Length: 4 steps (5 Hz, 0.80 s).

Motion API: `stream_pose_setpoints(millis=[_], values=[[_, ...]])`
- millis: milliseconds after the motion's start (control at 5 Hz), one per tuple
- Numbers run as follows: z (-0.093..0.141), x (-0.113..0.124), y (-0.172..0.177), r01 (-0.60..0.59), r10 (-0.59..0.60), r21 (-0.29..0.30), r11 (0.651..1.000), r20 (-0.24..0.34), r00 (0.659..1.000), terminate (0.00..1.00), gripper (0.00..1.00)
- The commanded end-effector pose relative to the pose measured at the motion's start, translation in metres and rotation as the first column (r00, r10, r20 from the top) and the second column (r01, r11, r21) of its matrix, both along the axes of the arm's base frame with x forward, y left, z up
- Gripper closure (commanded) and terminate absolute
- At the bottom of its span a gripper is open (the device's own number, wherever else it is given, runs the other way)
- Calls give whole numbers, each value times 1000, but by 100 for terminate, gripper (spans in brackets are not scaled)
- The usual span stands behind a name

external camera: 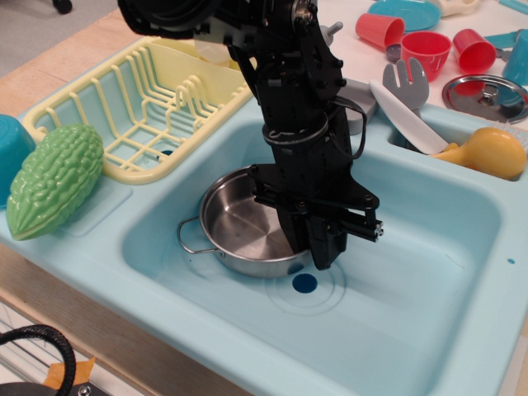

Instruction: Put pot or pan from sink into drying rack

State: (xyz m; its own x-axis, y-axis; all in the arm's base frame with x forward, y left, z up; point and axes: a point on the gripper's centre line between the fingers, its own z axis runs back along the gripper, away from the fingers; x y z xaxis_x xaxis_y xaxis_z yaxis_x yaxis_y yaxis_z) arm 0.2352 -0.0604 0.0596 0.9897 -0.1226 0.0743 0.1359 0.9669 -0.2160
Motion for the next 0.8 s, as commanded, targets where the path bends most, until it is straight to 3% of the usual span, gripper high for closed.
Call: stream_pose_setpoints(millis=[0,200,600], values=[[27,1,-3,35,-37,73,997,29,999,0,100],[57,-5,-15,32,-43,169,985,62,997,0,100],[91,-8,-22,31,-48,259,965,59,997,0,100]])
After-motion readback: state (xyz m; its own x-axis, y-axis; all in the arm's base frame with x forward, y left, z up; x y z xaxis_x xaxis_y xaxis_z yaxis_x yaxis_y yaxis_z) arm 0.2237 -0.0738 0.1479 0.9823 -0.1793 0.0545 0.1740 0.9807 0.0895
